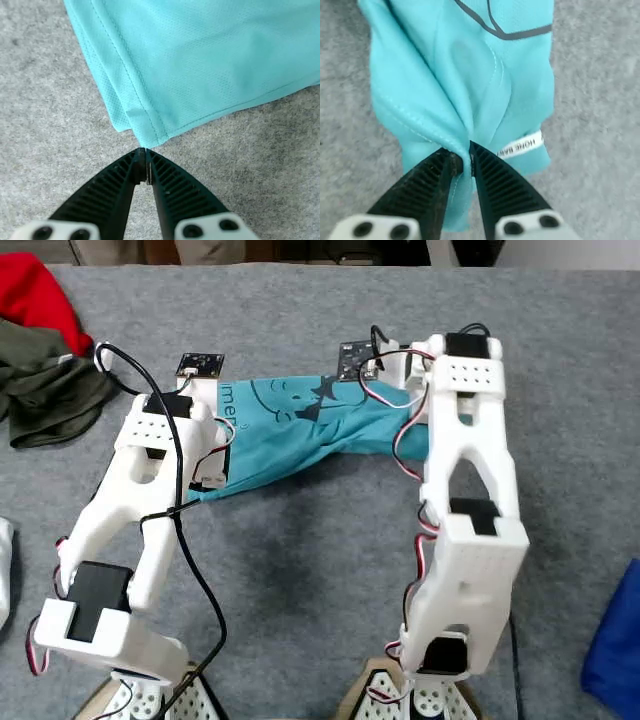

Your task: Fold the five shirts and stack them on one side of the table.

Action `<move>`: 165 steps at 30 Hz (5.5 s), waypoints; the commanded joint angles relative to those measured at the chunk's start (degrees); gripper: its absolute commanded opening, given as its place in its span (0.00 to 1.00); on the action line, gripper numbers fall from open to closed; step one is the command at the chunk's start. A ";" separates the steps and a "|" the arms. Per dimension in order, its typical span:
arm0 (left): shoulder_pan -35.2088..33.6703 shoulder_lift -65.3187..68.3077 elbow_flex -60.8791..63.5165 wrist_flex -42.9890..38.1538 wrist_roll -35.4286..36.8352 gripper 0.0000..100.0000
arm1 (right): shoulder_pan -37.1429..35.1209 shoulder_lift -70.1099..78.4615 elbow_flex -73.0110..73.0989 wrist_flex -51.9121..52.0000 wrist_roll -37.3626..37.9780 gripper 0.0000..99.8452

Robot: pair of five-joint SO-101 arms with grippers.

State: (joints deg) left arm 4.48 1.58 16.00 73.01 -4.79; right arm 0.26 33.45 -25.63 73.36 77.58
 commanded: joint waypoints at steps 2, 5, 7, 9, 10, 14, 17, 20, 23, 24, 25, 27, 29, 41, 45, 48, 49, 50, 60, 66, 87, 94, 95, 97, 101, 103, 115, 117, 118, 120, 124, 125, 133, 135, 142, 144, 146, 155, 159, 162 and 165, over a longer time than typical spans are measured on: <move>-0.44 -0.31 -2.64 0.44 -0.35 0.02 | -1.63 3.21 -6.55 0.09 0.53 0.06; -0.44 -0.31 -2.55 0.44 -0.35 0.02 | -2.24 3.82 -8.13 -0.18 0.53 0.18; -0.44 -0.31 -2.46 0.44 -0.35 0.02 | -3.03 4.09 -9.10 -0.18 0.35 0.27; -0.44 -0.31 -2.29 0.44 -0.35 0.02 | -3.74 4.09 -9.36 -0.26 0.35 0.32; -0.44 -0.31 -2.20 0.44 -0.35 0.02 | -4.18 4.09 -9.19 -0.26 0.35 0.34; -0.44 -0.31 -2.20 0.44 -0.44 0.02 | -5.05 3.65 -9.54 -0.18 -2.46 0.34; -0.44 -0.31 -2.20 0.44 -0.44 0.02 | -4.97 3.47 -11.47 0.09 -4.22 0.34; -0.44 -0.31 -2.20 0.53 -0.44 0.02 | -4.62 3.21 -13.93 0.35 -7.74 0.34; -0.44 -0.31 -2.20 0.53 -0.44 0.02 | -3.82 3.21 -17.71 2.64 -9.93 0.28; -0.44 -0.31 -2.20 0.53 -0.44 0.02 | -3.65 3.21 -19.38 3.43 -11.69 0.24; -0.44 -0.31 -2.20 0.62 -0.44 0.02 | -3.47 3.21 -21.23 4.66 -13.80 0.20; -0.44 -0.40 -2.55 1.41 -0.44 0.02 | -2.86 3.12 -26.24 9.05 -16.70 0.08; -0.44 -0.66 -2.37 1.67 -0.44 0.02 | -2.59 2.95 -31.78 16.35 -17.58 0.00; -2.81 0.31 -2.11 -3.60 0.00 0.02 | 1.36 0.13 -18.42 28.57 -19.34 0.00; -1.05 3.82 -2.29 -5.27 0.00 0.02 | 0.13 -1.19 -10.33 22.59 -18.46 0.00; -0.79 8.66 -2.55 -7.74 0.00 0.02 | -1.63 -0.92 -6.81 17.32 -18.55 0.00; -0.79 10.33 -2.73 -8.09 0.00 0.02 | -2.07 -0.40 -5.93 15.38 -18.55 0.00; -0.79 11.82 -3.08 -8.09 0.00 0.02 | -2.42 0.22 -5.41 13.27 -18.81 0.00; -1.05 16.75 -4.22 -8.09 0.00 0.02 | -6.99 10.24 -10.68 6.59 -21.36 0.00; -1.14 16.84 -3.78 -8.09 -0.53 0.02 | -6.46 20.00 -17.45 6.95 -21.10 0.00; -11.52 16.84 -4.31 -8.00 -10.55 0.02 | 1.36 27.65 -33.98 15.47 -19.43 0.00; -15.91 16.40 -8.44 -6.51 -10.55 0.02 | 1.80 24.40 -33.98 16.26 -19.43 0.00; -16.26 16.40 -10.11 -5.01 -10.55 0.02 | 1.54 23.78 -33.98 16.79 -19.43 0.00; -16.70 16.40 -13.89 -1.85 -10.55 0.02 | 1.36 21.76 -34.07 18.29 -19.43 0.00; -16.09 16.40 -22.15 3.87 -10.20 0.02 | 1.19 17.63 -36.09 20.40 -19.43 0.00; -15.56 16.40 -27.08 6.86 -10.11 0.02 | 1.10 16.13 -37.76 21.80 -19.43 0.00; -9.58 25.54 -34.37 5.45 -3.16 0.15 | 7.08 8.31 -48.57 28.92 -26.73 0.00; -9.76 28.44 -36.22 4.92 -1.93 0.15 | 9.54 8.13 -48.57 28.92 -29.10 0.00; -9.76 30.11 -37.71 4.84 -1.58 0.16 | 10.59 8.13 -48.57 28.92 -29.71 0.00; -9.67 33.10 -41.49 5.10 -0.79 0.16 | 12.09 8.13 -48.57 28.84 -30.59 0.00; -9.76 38.20 -48.79 5.36 -0.70 0.16 | 12.97 8.13 -48.84 28.66 -31.56 0.00; -9.76 39.43 -50.29 5.36 -0.79 0.16 | 12.88 8.13 -48.92 28.66 -31.47 0.00; -10.99 47.60 -57.32 7.03 -0.97 0.16 | 12.62 8.04 -49.01 27.60 -31.30 0.00; -11.96 48.84 -58.99 8.44 -1.58 0.15 | 12.62 8.04 -49.01 27.34 -31.21 0.00; -15.12 50.24 -64.18 13.98 -5.63 0.16 | 12.62 8.04 -48.92 27.08 -30.15 0.00; -14.86 50.77 -65.93 15.74 -7.30 0.16 | 12.62 8.13 -48.92 27.08 -30.15 0.00; -14.68 50.86 -66.20 16.00 -7.38 0.16 | 12.62 8.13 -48.92 27.08 -30.15 0.00; -14.42 52.88 -66.46 15.82 -7.74 0.16 | 12.62 8.13 -48.92 27.16 -30.07 0.00; -13.80 55.96 -69.36 16.44 -7.74 0.15 | 12.62 8.13 -48.92 27.16 -30.07 0.00; -13.63 56.66 -70.86 17.32 -7.65 0.15 | 12.62 8.13 -48.92 27.16 -30.07 0.00; -13.45 57.71 -71.47 17.85 -7.65 0.12 | 12.62 8.13 -48.92 27.16 -30.07 0.00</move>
State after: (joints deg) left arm -9.05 58.29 -54.33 90.59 -12.35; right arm 12.22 46.46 -71.25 100.97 46.81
